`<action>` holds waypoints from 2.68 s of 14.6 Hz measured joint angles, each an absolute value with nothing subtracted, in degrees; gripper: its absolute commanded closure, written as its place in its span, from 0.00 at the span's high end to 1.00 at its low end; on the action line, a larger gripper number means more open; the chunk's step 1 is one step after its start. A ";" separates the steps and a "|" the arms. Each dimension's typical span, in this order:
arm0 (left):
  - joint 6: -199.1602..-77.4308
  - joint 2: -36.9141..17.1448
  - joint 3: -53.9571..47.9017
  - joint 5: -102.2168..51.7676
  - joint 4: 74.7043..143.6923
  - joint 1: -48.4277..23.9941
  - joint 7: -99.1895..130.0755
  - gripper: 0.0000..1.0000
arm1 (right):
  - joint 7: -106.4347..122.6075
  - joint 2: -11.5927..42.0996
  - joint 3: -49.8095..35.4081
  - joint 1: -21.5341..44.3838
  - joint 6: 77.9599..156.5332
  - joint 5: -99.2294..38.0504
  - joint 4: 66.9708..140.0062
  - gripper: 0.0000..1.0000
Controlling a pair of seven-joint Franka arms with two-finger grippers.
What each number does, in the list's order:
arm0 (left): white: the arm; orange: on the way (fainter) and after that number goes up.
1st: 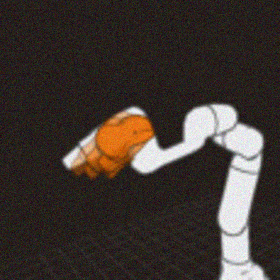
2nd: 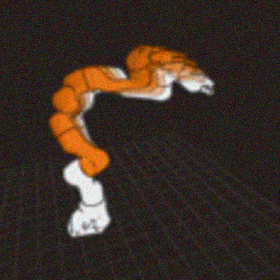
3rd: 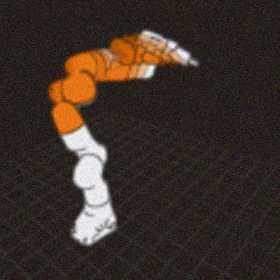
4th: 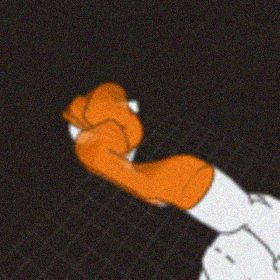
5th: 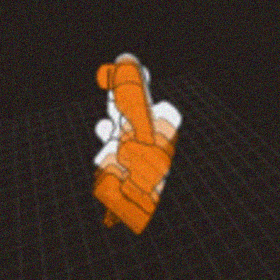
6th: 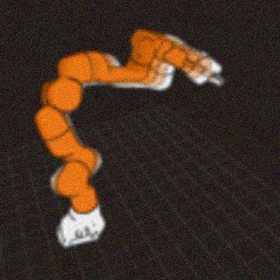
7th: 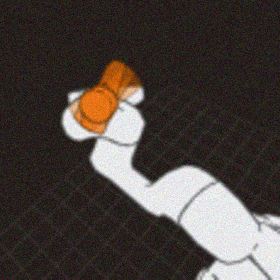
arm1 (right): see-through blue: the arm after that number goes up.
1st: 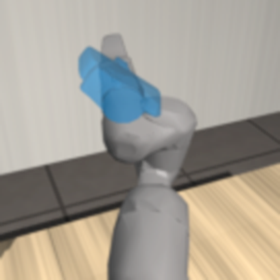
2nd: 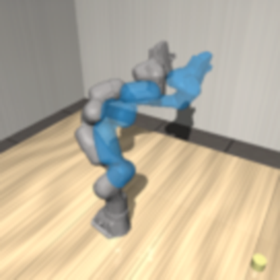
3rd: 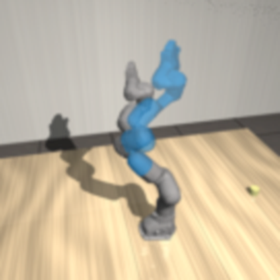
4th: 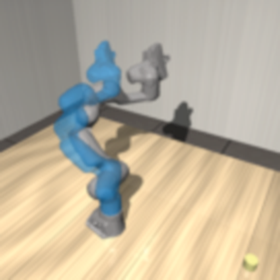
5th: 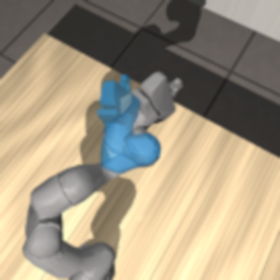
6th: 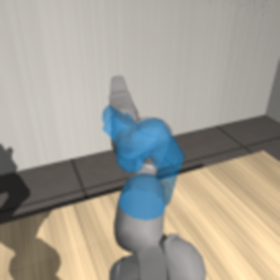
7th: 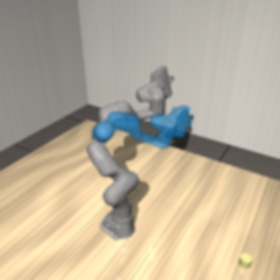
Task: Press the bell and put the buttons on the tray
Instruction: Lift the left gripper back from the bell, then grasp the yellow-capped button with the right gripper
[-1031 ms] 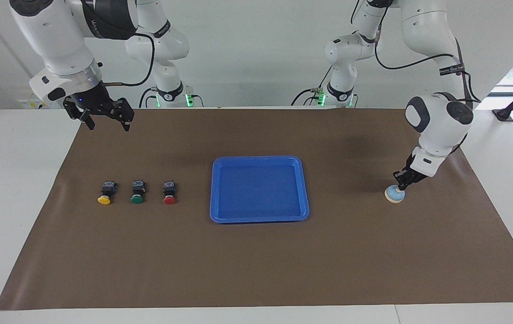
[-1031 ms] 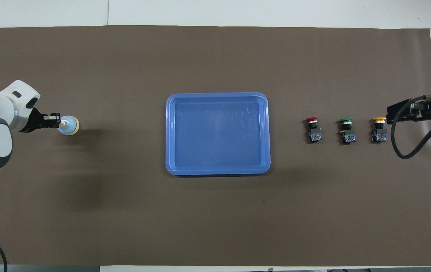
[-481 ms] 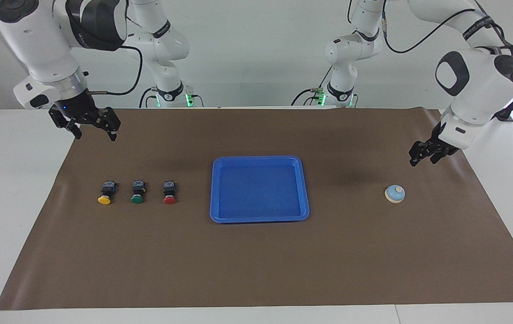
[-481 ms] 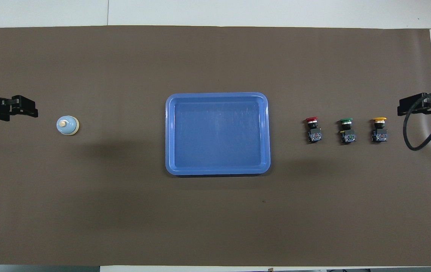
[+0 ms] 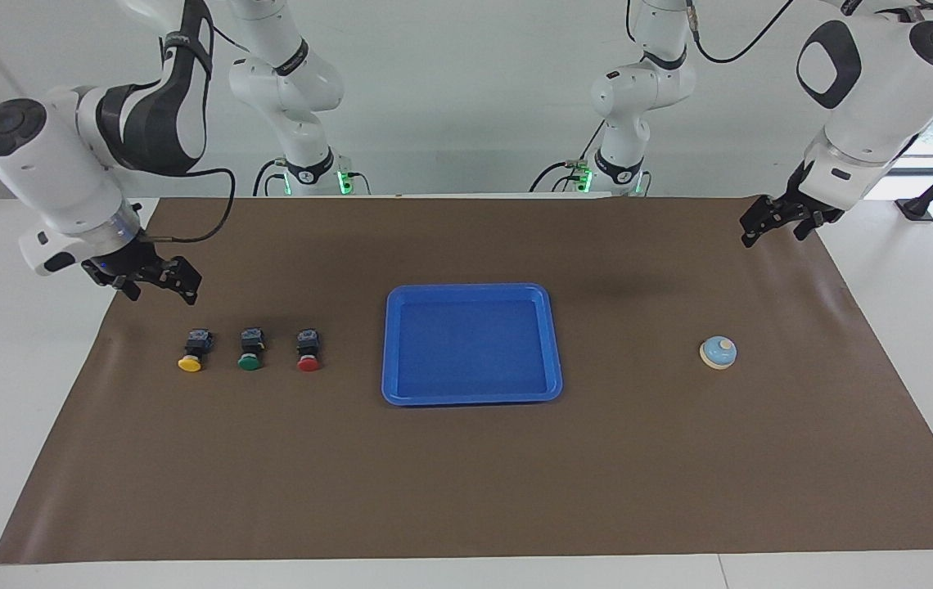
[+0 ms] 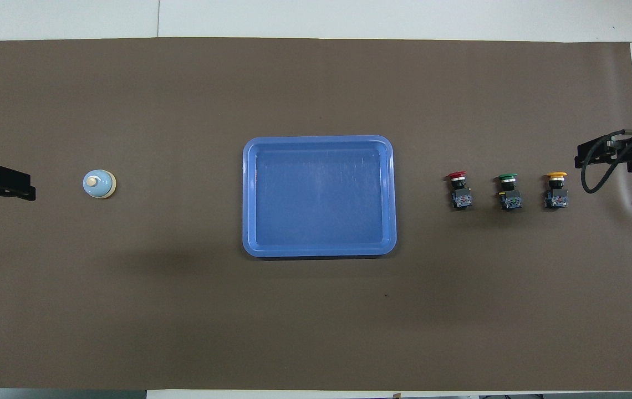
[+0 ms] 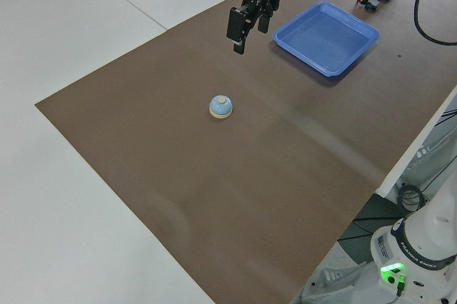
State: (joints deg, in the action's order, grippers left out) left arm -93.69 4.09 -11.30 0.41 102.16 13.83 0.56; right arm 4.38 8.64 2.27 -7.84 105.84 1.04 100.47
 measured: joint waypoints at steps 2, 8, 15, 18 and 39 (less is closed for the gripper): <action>-92.34 5.12 -11.37 0.41 102.26 13.75 0.56 1.00 | 6.15 10.36 2.27 -8.38 108.51 1.02 101.28 1.00; -90.29 4.46 -11.66 0.39 102.25 12.21 0.50 1.00 | 9.09 11.04 2.24 -8.63 115.78 1.01 108.62 1.00; -87.43 0.73 -11.38 0.38 95.69 10.33 0.47 1.00 | 12.22 10.92 2.29 -10.82 122.61 1.01 115.53 1.00; -87.42 0.69 -10.84 0.38 95.62 9.98 0.47 1.00 | 12.22 11.27 2.29 -11.10 123.19 1.01 116.28 1.00; -86.81 1.99 -10.63 0.38 94.70 9.32 0.47 1.00 | 11.01 15.85 1.81 -11.04 133.36 0.94 118.51 0.00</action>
State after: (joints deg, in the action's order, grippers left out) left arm -86.81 1.99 -10.63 0.38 94.70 9.32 0.47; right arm 11.01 15.85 1.81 -11.04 133.36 0.94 118.51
